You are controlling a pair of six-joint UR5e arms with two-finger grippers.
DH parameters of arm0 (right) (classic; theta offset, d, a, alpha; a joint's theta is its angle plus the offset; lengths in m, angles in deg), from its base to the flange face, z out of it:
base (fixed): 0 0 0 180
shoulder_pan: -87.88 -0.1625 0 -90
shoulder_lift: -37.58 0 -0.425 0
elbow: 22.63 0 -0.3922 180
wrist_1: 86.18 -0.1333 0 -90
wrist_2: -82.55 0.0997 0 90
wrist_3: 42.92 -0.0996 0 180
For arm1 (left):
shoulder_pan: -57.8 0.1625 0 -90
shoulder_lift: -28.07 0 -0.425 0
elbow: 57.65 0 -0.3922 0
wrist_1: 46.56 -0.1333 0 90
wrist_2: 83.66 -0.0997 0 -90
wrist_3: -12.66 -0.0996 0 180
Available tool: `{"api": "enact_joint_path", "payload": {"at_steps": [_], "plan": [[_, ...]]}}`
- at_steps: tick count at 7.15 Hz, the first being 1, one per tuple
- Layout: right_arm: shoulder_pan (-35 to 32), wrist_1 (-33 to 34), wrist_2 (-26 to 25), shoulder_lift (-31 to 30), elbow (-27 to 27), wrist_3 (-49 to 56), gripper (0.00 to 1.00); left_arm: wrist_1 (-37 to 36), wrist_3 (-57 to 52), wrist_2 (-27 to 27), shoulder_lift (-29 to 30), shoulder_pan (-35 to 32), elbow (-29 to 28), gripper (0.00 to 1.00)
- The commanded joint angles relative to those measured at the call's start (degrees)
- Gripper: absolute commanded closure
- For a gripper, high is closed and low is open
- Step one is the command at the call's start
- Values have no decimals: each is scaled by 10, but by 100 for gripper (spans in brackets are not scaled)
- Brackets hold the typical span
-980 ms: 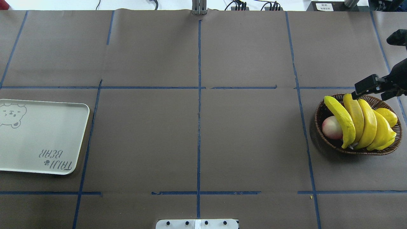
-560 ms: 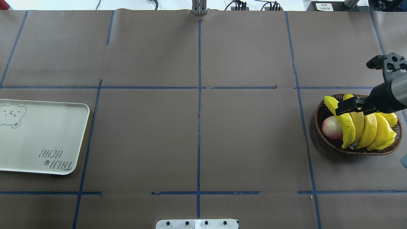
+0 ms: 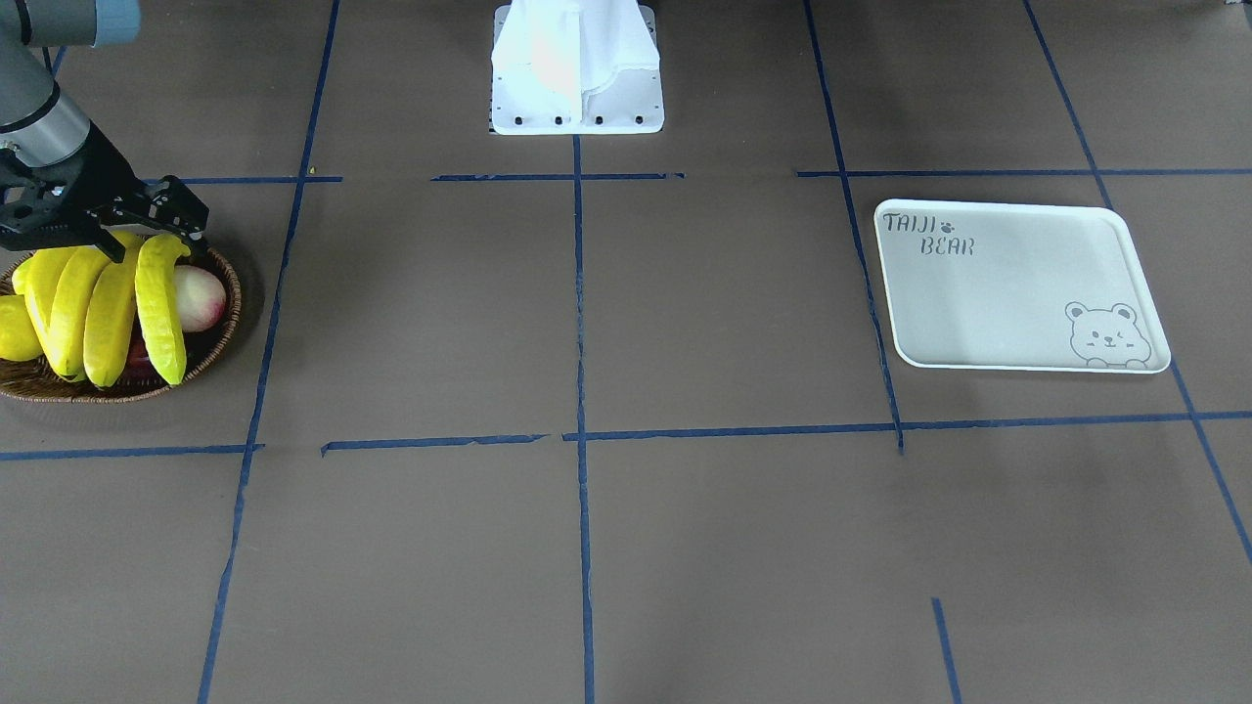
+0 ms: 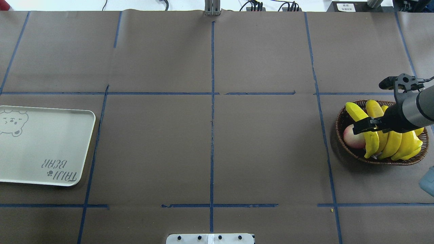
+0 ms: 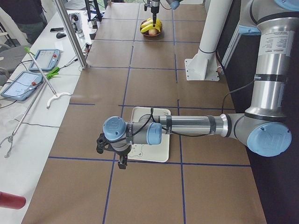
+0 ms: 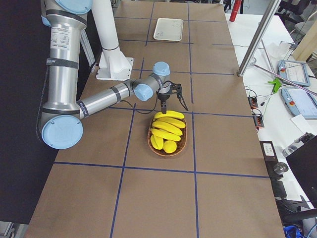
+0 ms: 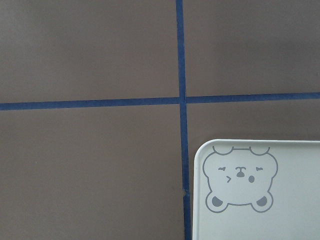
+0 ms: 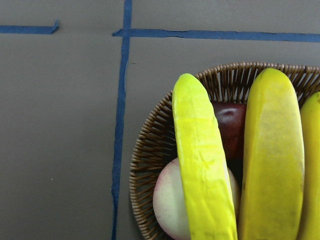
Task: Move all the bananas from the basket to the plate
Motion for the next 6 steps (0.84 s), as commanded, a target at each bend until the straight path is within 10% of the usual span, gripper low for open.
{"api": "enact_joint_path", "payload": {"at_steps": [1,6], "plan": [[1,4,0,-5,-6,2,2,3,1,0,0,0,-1,0],[14,3,-2,-4,-21,4,11,3,0,1,1,0,-2,0]]}}
